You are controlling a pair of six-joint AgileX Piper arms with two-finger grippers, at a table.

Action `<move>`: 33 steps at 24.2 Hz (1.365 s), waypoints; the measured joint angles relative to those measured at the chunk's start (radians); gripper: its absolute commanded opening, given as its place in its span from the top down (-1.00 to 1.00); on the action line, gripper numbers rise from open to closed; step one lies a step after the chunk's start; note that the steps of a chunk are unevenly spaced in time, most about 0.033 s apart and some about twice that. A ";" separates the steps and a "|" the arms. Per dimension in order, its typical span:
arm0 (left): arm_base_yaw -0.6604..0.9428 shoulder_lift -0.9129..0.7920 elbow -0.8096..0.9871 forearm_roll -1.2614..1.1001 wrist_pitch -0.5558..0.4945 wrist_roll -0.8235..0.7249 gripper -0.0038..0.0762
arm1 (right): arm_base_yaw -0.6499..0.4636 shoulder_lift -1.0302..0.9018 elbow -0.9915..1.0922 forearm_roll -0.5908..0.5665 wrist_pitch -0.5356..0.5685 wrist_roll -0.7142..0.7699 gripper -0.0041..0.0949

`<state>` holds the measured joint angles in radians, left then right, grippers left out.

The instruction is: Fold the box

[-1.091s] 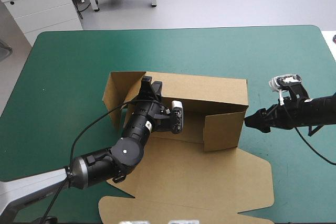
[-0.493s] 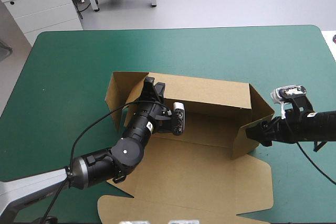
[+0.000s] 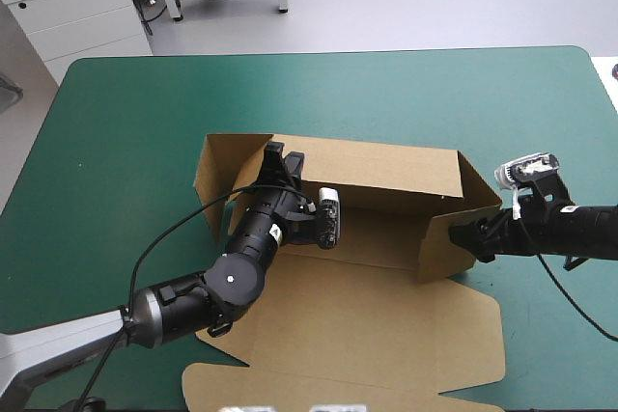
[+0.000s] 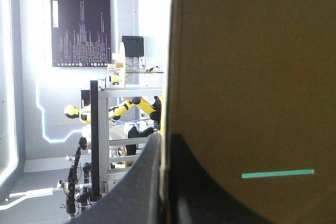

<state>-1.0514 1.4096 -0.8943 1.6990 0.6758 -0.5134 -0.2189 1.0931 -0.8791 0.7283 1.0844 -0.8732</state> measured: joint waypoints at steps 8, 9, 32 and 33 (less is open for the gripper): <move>0.000 0.000 0.000 0.001 0.000 -0.001 0.93 | 0.116 -0.036 0.102 0.049 -0.177 -0.015 -0.63; 0.000 0.000 0.000 0.001 0.000 -0.001 0.93 | 0.142 -0.054 0.125 0.042 -0.226 0.000 -0.63; 0.000 0.000 0.000 -0.001 0.010 -0.001 0.93 | 0.507 -0.102 0.324 -0.075 -0.846 0.267 0.93; 0.000 0.000 0.000 -0.002 0.014 -0.001 0.93 | 0.507 -0.100 0.325 -0.081 -0.852 0.269 0.94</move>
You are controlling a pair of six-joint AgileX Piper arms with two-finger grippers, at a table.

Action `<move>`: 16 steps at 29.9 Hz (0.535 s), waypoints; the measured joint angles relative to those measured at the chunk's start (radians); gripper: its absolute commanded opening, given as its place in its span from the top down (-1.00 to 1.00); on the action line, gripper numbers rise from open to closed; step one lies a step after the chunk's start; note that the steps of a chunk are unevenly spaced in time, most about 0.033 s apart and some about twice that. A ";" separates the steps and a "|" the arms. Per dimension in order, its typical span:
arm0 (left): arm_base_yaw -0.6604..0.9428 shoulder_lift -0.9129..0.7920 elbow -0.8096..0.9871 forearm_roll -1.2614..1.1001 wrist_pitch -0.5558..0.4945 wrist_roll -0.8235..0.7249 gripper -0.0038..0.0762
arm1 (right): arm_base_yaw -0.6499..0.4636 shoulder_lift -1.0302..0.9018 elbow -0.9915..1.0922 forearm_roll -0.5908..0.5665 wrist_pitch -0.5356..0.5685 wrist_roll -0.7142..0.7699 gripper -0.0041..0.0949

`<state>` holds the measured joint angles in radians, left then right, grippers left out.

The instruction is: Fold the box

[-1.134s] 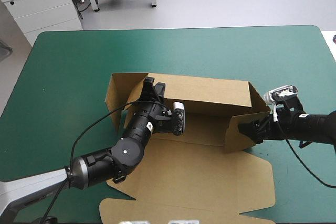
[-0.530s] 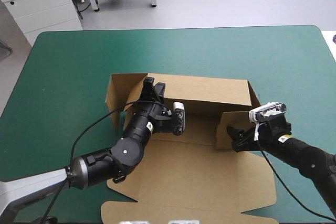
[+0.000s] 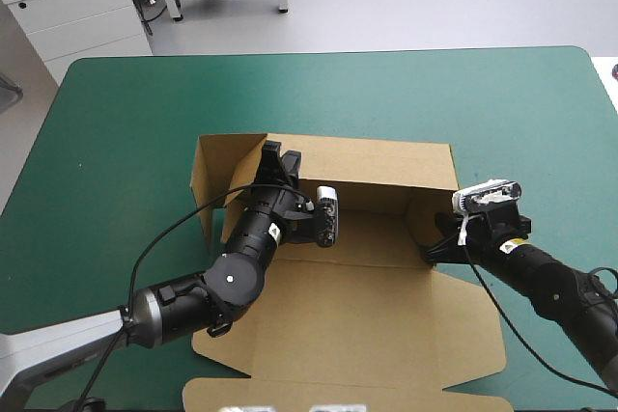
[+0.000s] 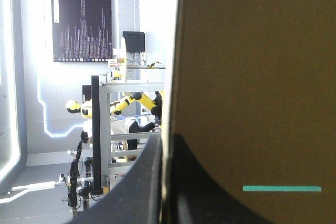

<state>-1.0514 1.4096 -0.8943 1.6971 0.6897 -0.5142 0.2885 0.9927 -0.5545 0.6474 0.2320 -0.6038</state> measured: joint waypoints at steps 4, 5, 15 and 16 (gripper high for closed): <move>0.000 0.000 0.000 0.000 0.006 0.000 0.93 | 0.000 0.001 0.000 -0.002 -0.009 0.002 0.94; 0.000 0.000 0.000 0.000 0.006 0.000 0.93 | 0.000 0.001 0.000 -0.002 -0.010 0.003 0.94; 0.000 0.000 0.000 0.004 -0.007 -0.017 0.26 | 0.000 0.001 0.000 -0.002 -0.027 0.002 0.94; 0.000 0.000 0.000 0.004 -0.010 -0.018 0.05 | 0.001 0.001 0.000 -0.002 -0.030 0.001 0.94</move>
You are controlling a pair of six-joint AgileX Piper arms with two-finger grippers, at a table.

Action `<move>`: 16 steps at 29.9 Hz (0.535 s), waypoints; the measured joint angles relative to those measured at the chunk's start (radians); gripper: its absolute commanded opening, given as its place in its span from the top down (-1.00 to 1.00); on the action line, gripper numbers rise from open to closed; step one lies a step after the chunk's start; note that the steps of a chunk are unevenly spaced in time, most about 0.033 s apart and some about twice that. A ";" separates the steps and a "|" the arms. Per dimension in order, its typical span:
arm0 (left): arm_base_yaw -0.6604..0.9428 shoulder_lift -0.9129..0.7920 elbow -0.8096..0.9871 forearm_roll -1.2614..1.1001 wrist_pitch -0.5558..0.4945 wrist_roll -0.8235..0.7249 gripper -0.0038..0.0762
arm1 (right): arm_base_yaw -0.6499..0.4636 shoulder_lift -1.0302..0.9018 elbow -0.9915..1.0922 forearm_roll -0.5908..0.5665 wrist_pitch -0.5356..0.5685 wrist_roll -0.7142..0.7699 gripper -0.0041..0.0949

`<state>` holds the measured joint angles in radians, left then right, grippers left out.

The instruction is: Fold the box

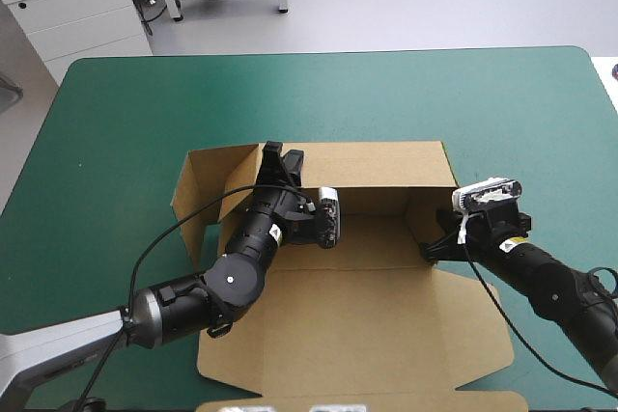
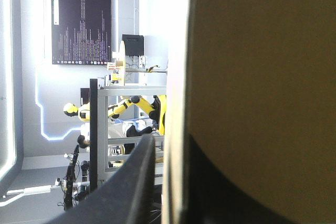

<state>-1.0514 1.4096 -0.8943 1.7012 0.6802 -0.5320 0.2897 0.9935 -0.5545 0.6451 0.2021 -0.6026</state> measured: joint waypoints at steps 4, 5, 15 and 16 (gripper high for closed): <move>-0.007 0.000 0.000 0.000 0.010 0.000 -0.35 | 0.000 0.003 0.000 -0.005 -0.024 -0.007 0.94; -0.014 0.000 0.000 0.000 0.023 -0.001 -0.36 | 0.000 0.011 0.000 -0.005 -0.035 -0.008 0.94; -0.221 0.000 0.000 -0.001 0.249 -0.004 -0.36 | 0.000 0.221 -0.150 -0.005 -0.092 -0.009 0.94; -0.243 0.000 0.000 -0.001 0.264 -0.004 -0.36 | 0.000 0.251 -0.170 -0.005 -0.101 -0.009 0.94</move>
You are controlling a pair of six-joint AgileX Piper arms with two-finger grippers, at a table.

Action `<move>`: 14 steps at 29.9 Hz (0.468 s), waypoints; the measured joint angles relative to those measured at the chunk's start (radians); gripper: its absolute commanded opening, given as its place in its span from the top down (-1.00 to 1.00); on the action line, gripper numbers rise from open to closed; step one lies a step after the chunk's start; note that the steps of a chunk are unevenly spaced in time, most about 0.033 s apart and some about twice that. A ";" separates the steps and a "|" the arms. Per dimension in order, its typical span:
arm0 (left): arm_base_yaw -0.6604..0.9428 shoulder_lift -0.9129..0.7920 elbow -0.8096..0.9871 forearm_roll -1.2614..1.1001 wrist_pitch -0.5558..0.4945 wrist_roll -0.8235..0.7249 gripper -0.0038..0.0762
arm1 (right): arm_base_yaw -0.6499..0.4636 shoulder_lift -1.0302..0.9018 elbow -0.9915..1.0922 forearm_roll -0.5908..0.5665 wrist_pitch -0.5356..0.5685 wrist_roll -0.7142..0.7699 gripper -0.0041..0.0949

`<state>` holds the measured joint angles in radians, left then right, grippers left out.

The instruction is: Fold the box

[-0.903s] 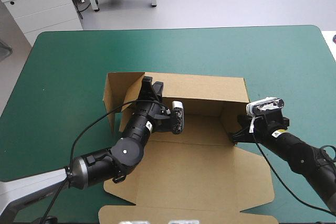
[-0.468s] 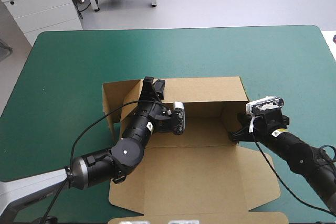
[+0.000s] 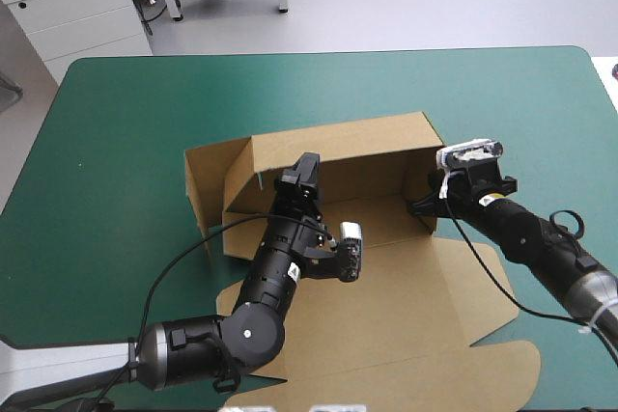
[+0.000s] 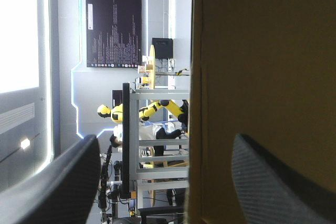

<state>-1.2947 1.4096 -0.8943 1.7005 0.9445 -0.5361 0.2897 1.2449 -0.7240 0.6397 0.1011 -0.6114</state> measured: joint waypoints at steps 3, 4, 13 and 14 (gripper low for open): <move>-0.051 0.000 0.000 -0.013 0.046 -0.001 -0.33 | 0.000 0.058 -0.053 0.000 -0.016 0.000 0.94; -0.066 0.000 0.000 -0.028 0.061 0.000 -0.29 | 0.000 0.076 -0.070 0.001 -0.018 0.000 0.94; -0.087 -0.001 0.000 -0.278 0.098 0.172 0.86 | 0.000 0.146 -0.144 0.002 -0.021 0.000 0.94; -0.087 -0.001 0.000 -0.314 0.098 0.211 0.87 | 0.000 0.146 -0.144 0.002 -0.021 0.000 0.93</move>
<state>-1.3816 1.4089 -0.8943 1.3861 1.0427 -0.3256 0.2897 1.3909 -0.8682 0.6415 0.0796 -0.6114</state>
